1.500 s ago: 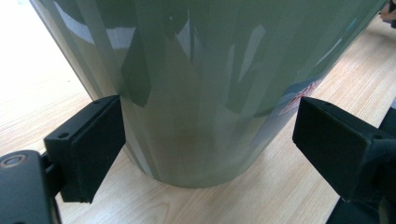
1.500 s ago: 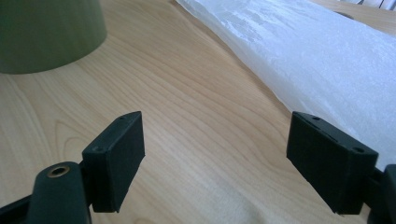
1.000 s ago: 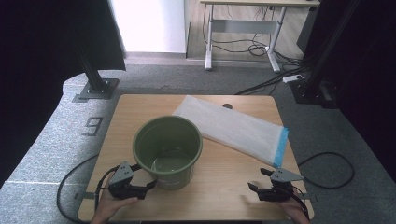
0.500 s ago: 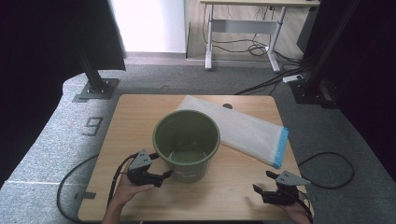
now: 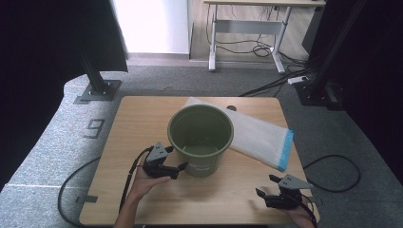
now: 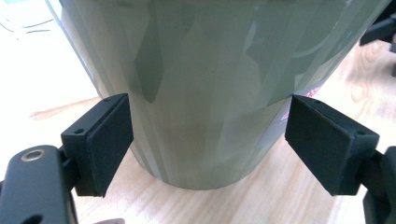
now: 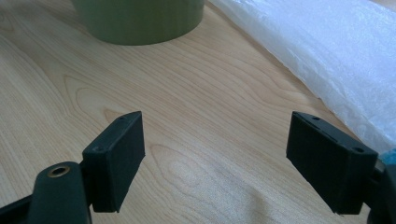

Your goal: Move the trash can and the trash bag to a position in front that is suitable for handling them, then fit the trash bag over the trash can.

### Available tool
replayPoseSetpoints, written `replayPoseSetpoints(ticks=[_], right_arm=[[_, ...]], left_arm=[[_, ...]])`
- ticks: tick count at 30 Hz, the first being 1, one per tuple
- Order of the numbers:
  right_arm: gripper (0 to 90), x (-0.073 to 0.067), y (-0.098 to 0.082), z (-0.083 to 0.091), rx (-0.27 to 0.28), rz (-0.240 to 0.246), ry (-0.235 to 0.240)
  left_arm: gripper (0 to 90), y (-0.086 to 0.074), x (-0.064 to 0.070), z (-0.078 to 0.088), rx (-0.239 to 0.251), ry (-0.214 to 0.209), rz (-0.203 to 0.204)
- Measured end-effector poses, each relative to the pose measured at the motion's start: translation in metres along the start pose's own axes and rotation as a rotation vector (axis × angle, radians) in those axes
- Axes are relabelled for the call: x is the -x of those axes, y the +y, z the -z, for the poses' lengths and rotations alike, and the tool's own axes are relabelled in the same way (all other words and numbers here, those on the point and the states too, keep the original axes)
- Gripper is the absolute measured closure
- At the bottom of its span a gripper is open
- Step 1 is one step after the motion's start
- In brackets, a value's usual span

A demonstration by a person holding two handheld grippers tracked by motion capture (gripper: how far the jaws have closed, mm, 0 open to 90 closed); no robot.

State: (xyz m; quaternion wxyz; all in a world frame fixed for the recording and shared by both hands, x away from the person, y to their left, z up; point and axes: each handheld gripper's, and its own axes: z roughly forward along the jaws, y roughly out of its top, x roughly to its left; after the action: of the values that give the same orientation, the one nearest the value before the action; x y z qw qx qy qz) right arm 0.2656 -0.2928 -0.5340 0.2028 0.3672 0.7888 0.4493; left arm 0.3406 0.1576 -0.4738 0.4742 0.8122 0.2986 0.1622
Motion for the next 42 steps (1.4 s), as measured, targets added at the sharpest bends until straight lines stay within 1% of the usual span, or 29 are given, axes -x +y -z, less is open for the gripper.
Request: replayPoseSetpoints(ticks=[2, 4, 8, 12, 14, 17, 20, 22, 23, 24, 25, 26, 27, 28, 29, 30, 31, 32, 33, 34, 35, 36, 37, 39, 40, 42], right_arm=[[18.6, 0.0, 0.0, 0.0, -0.002, 0.001, -0.002], [18.7, 0.0, 0.0, -0.001, -0.004, 0.001, -0.004], [18.6, 0.0, -0.001, -0.001, -0.007, 0.0, -0.005], [18.6, 0.0, -0.001, -0.001, -0.008, 0.004, -0.005], [18.6, 0.0, -0.001, 0.0, -0.004, 0.006, -0.003], [18.6, 0.001, -0.001, 0.0, -0.002, 0.005, -0.004], [18.7, 0.001, -0.001, 0.001, 0.001, 0.001, -0.012], [18.2, 0.003, 0.001, -0.003, 0.002, -0.002, -0.033], [17.9, 0.005, 0.004, -0.005, 0.001, -0.003, -0.046], [17.9, 0.005, 0.004, -0.005, 0.001, -0.003, -0.046], [17.1, 0.007, 0.009, -0.009, 0.011, -0.014, -0.059], [16.6, 0.009, 0.012, -0.011, 0.015, -0.016, -0.064], [16.6, 0.009, 0.012, -0.011, 0.015, -0.016, -0.064], [16.4, 0.009, 0.015, -0.012, 0.016, -0.019, -0.069], [16.3, 0.011, 0.02, -0.016, 0.017, -0.023, -0.071], [15.9, 0.014, 0.026, -0.022, 0.013, -0.023, -0.079], [15.9, 0.014, 0.026, -0.022, 0.013, -0.023, -0.079], [15.1, 0.017, 0.035, -0.032, 0.005, -0.02, -0.083], [15.1, 0.019, 0.04, -0.037, 0.001, -0.016, -0.084], [15.1, 0.019, 0.04, -0.037, 0.001, -0.016, -0.084], [15.1, 0.021, 0.043, -0.041, -0.002, -0.015, -0.084], [15.3, 0.024, 0.049, -0.05, -0.01, -0.014, -0.081], [18.2, 0.029, 0.058, -0.064, -0.038, -0.002, -0.089], [23.9, 0.032, 0.068, -0.077, -0.057, 0.007, -0.084], [23.9, 0.032, 0.068, -0.077, -0.057, 0.007, -0.084], [27.6, 0.034, 0.08, -0.094, -0.073, 0.016, -0.064]], left_arm=[[15.6, 0.001, 0.0, -0.002, 0.004, 0.004, 0.001], [15.5, 0.002, -0.002, -0.004, 0.01, 0.012, 0.014], [16.2, 0.004, -0.005, -0.007, 0.02, 0.009, 0.03], [16.9, 0.005, -0.005, -0.009, 0.021, 0.006, 0.028], [17.4, 0.006, -0.004, -0.007, 0.02, 0.016, 0.023], [17.4, 0.005, -0.002, 0.002, 0.032, 0.023, 0.02], [17.2, 0.004, -0.001, 0.012, 0.02, 0.055, 0.01], [16.5, 0.0, -0.004, 0.025, 0.016, 0.069, 0.025], [16.5, -0.001, -0.005, 0.028, 0.015, 0.075, 0.028], [16.2, -0.001, -0.005, 0.028, 0.015, 0.075, 0.028], [15.9, -0.005, -0.007, 0.037, 0.01, 0.088, 0.038], [15.6, -0.006, -0.007, 0.039, 0.0, 0.097, 0.04], [15.1, -0.006, -0.007, 0.039, 0.0, 0.097, 0.04], [15.1, -0.01, -0.007, 0.043, -0.024, 0.128, 0.032], [15.1, -0.012, -0.007, 0.045, -0.032, 0.136, 0.029], [15.0, -0.018, -0.008, 0.05, -0.045, 0.137, 0.04], [14.9, -0.018, -0.008, 0.05, -0.045, 0.137, 0.04], [14.8, -0.022, -0.01, 0.052, -0.055, 0.144, 0.05], [14.6, -0.029, -0.012, 0.055, -0.074, 0.155, 0.062], [14.7, -0.029, -0.012, 0.055, -0.074, 0.155, 0.062], [14.7, -0.033, -0.012, 0.058, -0.08, 0.161, 0.07], [14.6, -0.037, -0.013, 0.06, -0.084, 0.168, 0.077], [14.6, -0.04, -0.013, 0.062, -0.094, 0.175, 0.083], [14.7, -0.05, -0.015, 0.07, -0.1, 0.193, 0.106], [14.7, -0.05, -0.015, 0.07, -0.1, 0.193, 0.106], [14.7, -0.057, -0.017, 0.075, -0.103, 0.208, 0.131]])
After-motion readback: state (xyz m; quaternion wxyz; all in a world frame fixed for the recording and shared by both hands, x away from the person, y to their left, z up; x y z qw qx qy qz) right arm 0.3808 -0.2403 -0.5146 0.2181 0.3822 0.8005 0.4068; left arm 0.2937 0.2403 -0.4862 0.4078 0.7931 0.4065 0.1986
